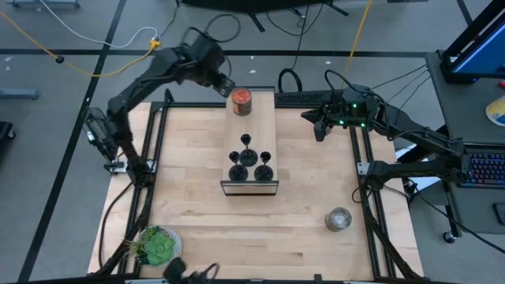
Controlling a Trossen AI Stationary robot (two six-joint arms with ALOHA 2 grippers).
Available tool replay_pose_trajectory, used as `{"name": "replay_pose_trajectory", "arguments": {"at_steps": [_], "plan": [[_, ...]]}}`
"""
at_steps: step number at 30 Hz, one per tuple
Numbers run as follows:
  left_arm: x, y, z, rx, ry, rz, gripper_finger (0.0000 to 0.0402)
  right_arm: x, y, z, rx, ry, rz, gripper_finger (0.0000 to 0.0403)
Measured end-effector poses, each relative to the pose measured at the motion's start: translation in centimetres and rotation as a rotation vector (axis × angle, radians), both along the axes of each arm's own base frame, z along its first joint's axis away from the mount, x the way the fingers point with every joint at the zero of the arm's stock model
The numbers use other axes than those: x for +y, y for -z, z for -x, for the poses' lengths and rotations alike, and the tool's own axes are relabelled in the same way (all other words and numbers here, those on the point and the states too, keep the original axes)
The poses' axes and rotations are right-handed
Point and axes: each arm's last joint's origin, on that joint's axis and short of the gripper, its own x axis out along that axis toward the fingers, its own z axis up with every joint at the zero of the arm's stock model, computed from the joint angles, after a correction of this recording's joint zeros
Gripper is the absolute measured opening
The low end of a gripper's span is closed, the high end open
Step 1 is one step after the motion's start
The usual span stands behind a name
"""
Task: Pick & Place candle stick holders
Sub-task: Put the orange scented candle on the shelf
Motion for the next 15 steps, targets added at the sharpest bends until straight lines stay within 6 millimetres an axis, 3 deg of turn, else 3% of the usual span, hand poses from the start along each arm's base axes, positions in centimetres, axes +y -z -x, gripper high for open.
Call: {"name": "replay_pose_trajectory", "arguments": {"at_steps": [4,8,15], "plan": [[-1.8,-1.9,2.4,0.030,0.067,-0.048,0.0120,0.0,0.0,0.0,0.001,0.001,0.000,0.0000],[-3.2,-2.7,4.2,0.051,0.111,-0.058,0.0120,0.0,0.1,0.0,0.006,0.001,-0.002,0.0000],[-5.3,-0.6,6.3,0.041,0.115,-0.023,0.0120,0.0,0.2,0.1,0.020,0.002,-0.008,0.0000]]}}
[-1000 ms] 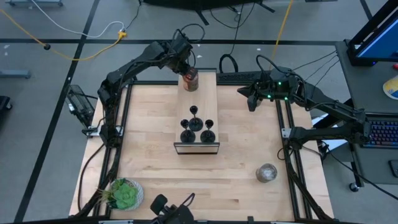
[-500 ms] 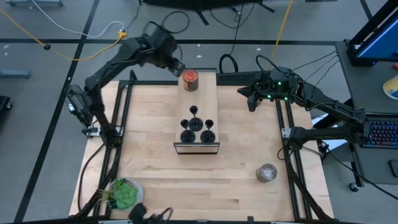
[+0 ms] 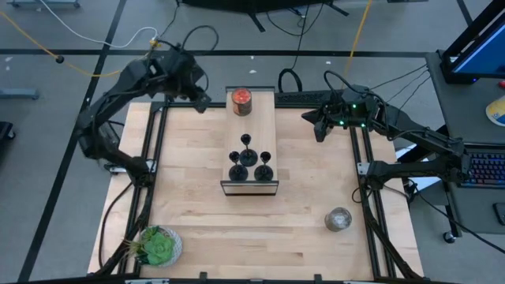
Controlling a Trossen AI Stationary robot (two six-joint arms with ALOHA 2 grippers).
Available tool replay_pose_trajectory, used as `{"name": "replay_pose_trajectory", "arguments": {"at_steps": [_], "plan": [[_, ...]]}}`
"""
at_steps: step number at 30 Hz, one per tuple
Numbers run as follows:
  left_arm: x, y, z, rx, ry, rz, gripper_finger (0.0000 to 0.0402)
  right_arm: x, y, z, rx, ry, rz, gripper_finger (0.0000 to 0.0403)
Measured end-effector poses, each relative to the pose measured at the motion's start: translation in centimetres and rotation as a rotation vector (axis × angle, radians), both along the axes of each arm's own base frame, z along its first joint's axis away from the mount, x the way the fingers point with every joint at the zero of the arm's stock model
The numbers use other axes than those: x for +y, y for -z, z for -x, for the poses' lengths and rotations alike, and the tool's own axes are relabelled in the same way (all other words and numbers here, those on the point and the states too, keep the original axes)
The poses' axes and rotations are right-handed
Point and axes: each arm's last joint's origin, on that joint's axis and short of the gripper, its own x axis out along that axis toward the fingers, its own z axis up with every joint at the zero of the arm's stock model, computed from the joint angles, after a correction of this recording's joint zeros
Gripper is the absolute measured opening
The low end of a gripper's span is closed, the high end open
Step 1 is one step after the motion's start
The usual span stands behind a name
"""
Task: Pick & Place candle stick holders
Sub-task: Put the orange scented candle on the shelf
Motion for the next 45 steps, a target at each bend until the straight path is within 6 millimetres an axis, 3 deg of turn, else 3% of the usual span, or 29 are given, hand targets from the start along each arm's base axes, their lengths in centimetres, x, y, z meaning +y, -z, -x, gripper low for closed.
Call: {"name": "replay_pose_trajectory", "arguments": {"at_steps": [12,24,36,45], "plan": [[-5.6,7.4,3.7,-0.287,0.061,-0.016,0.0120,0.0,0.0,0.0,0.000,-0.001,0.004,0.0000],[-10.4,12.5,6.8,-0.568,0.101,-0.017,0.0120,-0.5,0.0,0.2,0.023,0.102,0.044,0.0001],[-14.9,13.3,7.2,-0.620,0.183,-0.024,0.0120,-3.4,2.1,1.9,0.209,0.348,-0.053,0.0050],[-15.8,13.5,7.3,-0.595,0.201,-0.045,0.0120,-7.4,5.8,2.5,0.463,0.494,-0.214,0.0102]]}}
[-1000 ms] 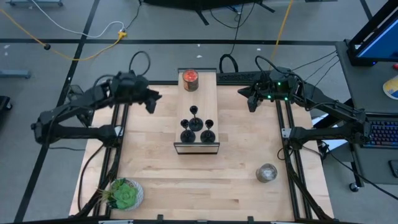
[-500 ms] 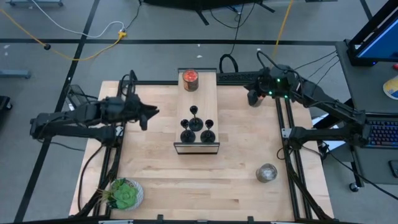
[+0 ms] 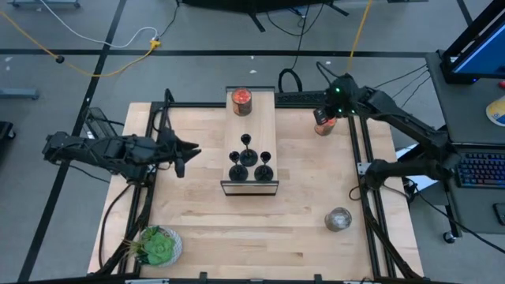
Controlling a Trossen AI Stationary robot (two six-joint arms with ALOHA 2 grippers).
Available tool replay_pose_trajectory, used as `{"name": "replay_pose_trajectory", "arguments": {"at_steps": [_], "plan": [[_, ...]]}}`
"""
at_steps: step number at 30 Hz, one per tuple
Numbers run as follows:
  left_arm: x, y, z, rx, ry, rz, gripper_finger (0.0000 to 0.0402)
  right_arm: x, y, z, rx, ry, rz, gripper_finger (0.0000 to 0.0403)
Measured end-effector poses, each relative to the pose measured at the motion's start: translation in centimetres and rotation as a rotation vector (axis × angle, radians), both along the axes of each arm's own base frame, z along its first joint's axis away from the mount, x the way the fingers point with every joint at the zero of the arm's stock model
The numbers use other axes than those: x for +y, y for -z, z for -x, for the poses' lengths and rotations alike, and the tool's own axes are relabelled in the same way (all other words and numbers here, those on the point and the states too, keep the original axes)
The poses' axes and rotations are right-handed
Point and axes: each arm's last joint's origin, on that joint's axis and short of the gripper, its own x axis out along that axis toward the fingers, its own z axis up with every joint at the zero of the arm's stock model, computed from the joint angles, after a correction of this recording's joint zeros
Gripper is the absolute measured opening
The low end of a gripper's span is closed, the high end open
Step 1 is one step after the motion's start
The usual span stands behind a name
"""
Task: Pick & Place candle stick holders
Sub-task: Put the orange scented candle on the shelf
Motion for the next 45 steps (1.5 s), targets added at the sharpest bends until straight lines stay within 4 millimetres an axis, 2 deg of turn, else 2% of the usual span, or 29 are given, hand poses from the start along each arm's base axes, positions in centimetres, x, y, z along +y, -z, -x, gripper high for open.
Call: {"name": "replay_pose_trajectory", "arguments": {"at_steps": [6,13,21,28,40,45], "plan": [[0.0,0.3,0.1,0.025,-0.011,0.019,0.0120,-2.6,1.8,0.9,0.107,0.146,-0.047,0.0144],[0.0,0.3,0.1,0.026,-0.013,0.027,0.0120,-5.4,3.6,2.1,0.125,0.368,-0.122,0.0191],[0.0,0.3,0.1,0.025,-0.014,0.031,0.0120,-7.4,6.1,2.4,0.133,0.448,-0.251,0.0215],[0.0,0.5,0.2,0.037,-0.018,0.042,0.0120,-7.9,7.4,2.6,0.178,0.493,-0.320,0.0213],[0.0,0.5,0.2,0.042,-0.019,0.043,0.0120,-8.3,8.3,2.4,0.201,0.492,-0.346,0.0204],[0.0,0.5,0.2,0.043,-0.018,0.041,0.0120,-8.0,10.0,2.4,0.172,0.474,-0.388,0.0203]]}}
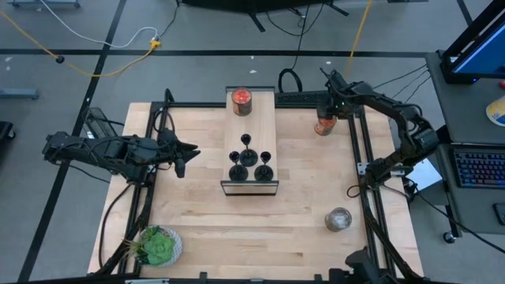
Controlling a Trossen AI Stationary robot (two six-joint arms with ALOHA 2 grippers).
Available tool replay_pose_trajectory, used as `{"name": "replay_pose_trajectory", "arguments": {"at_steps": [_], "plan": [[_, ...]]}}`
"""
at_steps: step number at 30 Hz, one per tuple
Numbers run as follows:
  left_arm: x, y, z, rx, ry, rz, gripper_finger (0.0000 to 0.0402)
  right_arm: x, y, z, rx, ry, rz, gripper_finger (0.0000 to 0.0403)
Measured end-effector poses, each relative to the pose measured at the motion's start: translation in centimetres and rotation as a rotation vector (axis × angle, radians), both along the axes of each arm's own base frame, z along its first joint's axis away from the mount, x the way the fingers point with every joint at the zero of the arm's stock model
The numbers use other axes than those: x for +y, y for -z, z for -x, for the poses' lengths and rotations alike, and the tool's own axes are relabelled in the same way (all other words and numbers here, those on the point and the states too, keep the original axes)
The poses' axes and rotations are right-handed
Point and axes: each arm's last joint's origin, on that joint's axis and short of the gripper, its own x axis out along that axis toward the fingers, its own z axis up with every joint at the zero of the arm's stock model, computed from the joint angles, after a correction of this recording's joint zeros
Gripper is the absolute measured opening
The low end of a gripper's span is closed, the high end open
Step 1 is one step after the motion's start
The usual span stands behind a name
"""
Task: Pick & Place candle stick holders
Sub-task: Put the orange scented candle on the shelf
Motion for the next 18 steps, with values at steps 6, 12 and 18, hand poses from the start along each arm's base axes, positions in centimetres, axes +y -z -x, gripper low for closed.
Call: {"name": "replay_pose_trajectory", "arguments": {"at_steps": [6,12,18], "plan": [[0.0,0.0,0.0,0.000,0.000,0.001,0.0120,0.4,2.0,0.2,-0.036,0.003,0.011,0.0195],[0.0,0.0,0.0,-0.004,-0.005,0.013,0.0120,0.5,2.0,0.2,-0.048,0.009,0.034,0.0168],[0.0,0.0,0.0,-0.006,-0.007,0.019,0.0120,0.7,1.3,0.3,-0.060,0.010,0.068,0.0131]]}}
